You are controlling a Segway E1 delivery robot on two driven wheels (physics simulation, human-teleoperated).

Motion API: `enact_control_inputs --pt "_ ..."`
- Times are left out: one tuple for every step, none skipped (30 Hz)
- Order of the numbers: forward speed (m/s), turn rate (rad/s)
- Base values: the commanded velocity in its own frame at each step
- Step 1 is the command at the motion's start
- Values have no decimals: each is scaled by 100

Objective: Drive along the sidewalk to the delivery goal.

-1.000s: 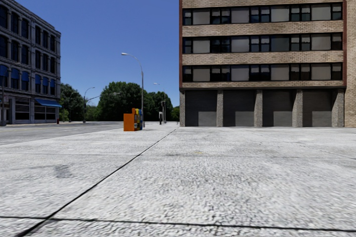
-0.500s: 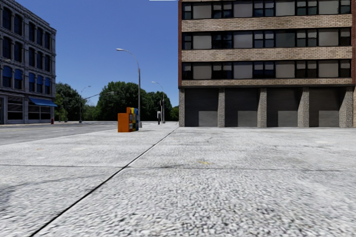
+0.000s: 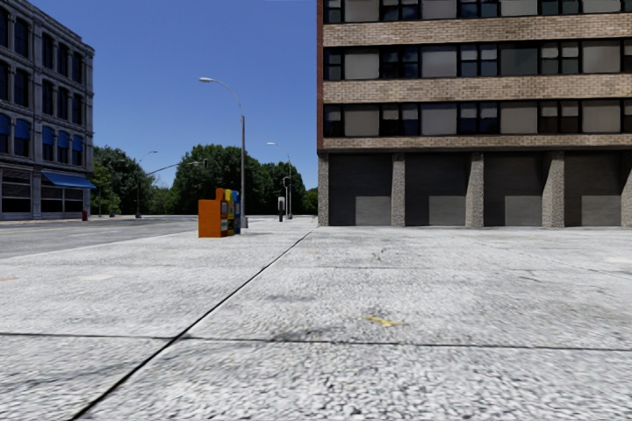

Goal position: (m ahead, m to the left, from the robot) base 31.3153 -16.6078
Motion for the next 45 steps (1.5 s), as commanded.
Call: enact_control_inputs --pt "200 0" --pt "200 0" --pt "200 0" --pt "200 0" --pt "200 0" --pt "200 0" --pt "200 0" --pt "200 0" --pt "200 0" --pt "200 0" --pt "200 0" --pt "200 0" --pt "200 0" --pt "200 0" --pt "200 0" --pt "200 0" --pt "200 0" --pt "200 0" --pt "200 0" --pt "200 0" --pt "200 0" --pt "200 0" --pt "200 0" --pt "200 0" --pt "200 0" --pt "200 0" --pt "200 0" --pt "200 0" --pt "200 0" --pt "200 0" --pt "200 0" --pt "200 0" --pt "200 0" --pt "200 0" --pt "200 0" --pt "200 0" --pt "200 0" --pt "200 0" --pt "200 0" --pt "200 0" --pt "200 0" --pt "200 0" --pt "200 0" --pt "200 0" --pt "200 0"
